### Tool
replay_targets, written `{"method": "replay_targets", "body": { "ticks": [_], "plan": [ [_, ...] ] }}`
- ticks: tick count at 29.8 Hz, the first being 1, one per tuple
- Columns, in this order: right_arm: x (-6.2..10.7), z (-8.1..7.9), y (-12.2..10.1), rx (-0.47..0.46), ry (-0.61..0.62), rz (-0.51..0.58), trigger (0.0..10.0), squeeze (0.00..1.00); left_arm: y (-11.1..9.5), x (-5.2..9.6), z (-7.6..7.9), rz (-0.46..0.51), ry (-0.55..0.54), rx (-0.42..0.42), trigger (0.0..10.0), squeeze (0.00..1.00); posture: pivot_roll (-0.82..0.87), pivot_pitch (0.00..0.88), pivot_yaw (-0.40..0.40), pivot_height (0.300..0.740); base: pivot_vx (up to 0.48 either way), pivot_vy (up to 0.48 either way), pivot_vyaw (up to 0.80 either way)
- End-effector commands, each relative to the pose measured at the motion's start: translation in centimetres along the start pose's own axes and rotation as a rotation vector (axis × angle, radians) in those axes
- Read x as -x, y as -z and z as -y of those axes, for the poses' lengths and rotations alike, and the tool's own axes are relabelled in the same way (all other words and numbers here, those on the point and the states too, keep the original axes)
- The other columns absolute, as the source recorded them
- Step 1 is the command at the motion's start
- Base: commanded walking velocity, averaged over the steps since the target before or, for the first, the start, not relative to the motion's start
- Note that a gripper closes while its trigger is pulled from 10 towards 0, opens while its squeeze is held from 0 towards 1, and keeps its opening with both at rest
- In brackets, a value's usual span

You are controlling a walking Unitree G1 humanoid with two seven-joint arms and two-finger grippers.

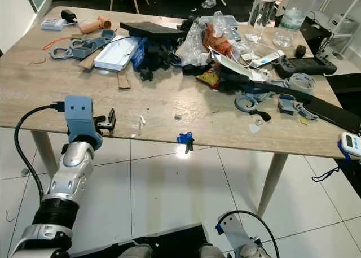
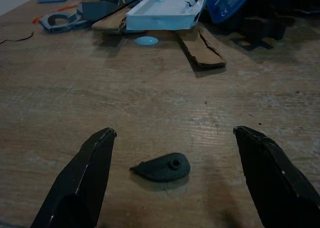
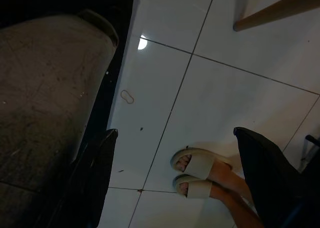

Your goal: Picking trash to rubbish bin

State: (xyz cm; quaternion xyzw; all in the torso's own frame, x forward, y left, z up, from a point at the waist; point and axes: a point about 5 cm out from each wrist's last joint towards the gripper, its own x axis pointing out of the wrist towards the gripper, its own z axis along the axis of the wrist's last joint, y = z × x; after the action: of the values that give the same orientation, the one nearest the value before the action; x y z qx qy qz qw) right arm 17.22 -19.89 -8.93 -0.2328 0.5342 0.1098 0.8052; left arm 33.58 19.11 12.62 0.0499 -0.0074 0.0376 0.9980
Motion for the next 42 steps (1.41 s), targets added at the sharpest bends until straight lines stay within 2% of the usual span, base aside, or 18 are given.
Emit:
{"method": "replay_targets", "body": {
  "ticks": [1, 5, 13, 20, 26, 35, 42],
  "plan": [
    [0.0, -0.7, 1.1, -0.002, -0.025, -0.037, 10.0, 0.0, 1.4, 0.3, -0.1, -0.065, -0.006, 0.039, 10.0, 0.0, 0.06, 0.13, -0.014, 0.74, 0.0, 0.0, 0.0],
    [0.0, -0.5, 1.2, -0.001, -0.02, -0.04, 10.0, 0.0, 2.1, 0.4, 0.6, -0.103, 0.013, 0.099, 10.0, 0.0, 0.05, 0.135, -0.015, 0.74, 0.0, 0.0, 0.0],
    [0.0, -0.4, 1.4, -0.001, -0.019, -0.043, 10.0, 0.0, 1.9, 0.2, 0.9, -0.099, 0.016, 0.107, 10.0, 0.0, 0.05, 0.138, -0.014, 0.74, 0.0, 0.0, 0.0],
    [0.1, -0.4, 1.9, 0.002, -0.021, -0.051, 10.0, 0.0, 0.6, -0.8, 0.3, -0.064, -0.006, 0.07, 10.0, 0.0, 0.05, 0.15, -0.008, 0.74, 0.0, 0.0, 0.0],
    [0.1, -0.6, 2.4, 0.005, -0.028, -0.062, 10.0, 0.0, 0.4, -1.1, 0.2, -0.058, -0.021, 0.047, 10.0, 0.0, 0.04, 0.175, 0.001, 0.74, 0.0, 0.0, 0.0],
    [0.2, -1.4, 3.4, 0.008, -0.042, -0.083, 10.0, 0.0, 0.8, -1.1, -0.3, -0.074, -0.036, 0.03, 10.0, 0.0, 0.03, 0.206, 0.009, 0.74, 0.0, 0.0, 0.0],
    [0.3, -1.5, 3.9, 0.011, -0.042, -0.09, 10.0, 0.0, 1.6, -1.0, -0.6, -0.107, -0.058, 0.072, 10.0, 0.0, 0.01, 0.214, 0.011, 0.74, 0.0, 0.0, 0.0]
  ]
}}
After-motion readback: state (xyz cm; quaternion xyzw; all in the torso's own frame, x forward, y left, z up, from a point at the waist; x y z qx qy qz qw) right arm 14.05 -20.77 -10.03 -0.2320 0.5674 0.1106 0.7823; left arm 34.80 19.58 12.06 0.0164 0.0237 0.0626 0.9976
